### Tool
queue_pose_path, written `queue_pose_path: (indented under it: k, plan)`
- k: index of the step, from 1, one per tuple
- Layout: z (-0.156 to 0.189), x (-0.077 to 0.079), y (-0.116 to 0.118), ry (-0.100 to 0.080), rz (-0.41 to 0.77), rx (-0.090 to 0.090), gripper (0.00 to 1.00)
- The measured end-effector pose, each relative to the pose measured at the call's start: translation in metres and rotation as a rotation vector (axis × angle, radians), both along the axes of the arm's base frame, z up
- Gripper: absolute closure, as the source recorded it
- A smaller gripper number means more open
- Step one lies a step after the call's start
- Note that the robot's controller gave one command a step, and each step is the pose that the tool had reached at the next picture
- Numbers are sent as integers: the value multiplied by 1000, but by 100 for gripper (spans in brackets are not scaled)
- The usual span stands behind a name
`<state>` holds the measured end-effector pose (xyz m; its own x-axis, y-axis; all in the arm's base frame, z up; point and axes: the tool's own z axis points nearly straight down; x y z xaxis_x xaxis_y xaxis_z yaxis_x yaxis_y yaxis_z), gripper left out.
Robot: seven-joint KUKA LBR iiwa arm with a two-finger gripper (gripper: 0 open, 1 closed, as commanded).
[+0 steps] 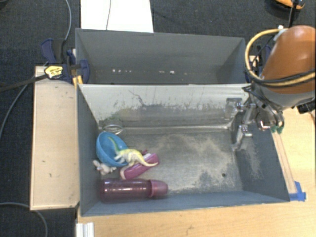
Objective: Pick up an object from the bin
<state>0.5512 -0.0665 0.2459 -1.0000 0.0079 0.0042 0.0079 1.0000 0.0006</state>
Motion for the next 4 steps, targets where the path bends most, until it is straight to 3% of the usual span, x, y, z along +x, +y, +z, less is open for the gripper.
queue_pose_path:
  k: [1, 2, 3, 4]
  plan:
    - [4, 1, 0, -8, 2, -1, 0]
    - [-39, -1, -4, -14, 37, -2, 0]
    - [-98, -6, 35, -12, 161, -4, 0]
    - [-150, 14, 61, -18, 233, 1, 0]
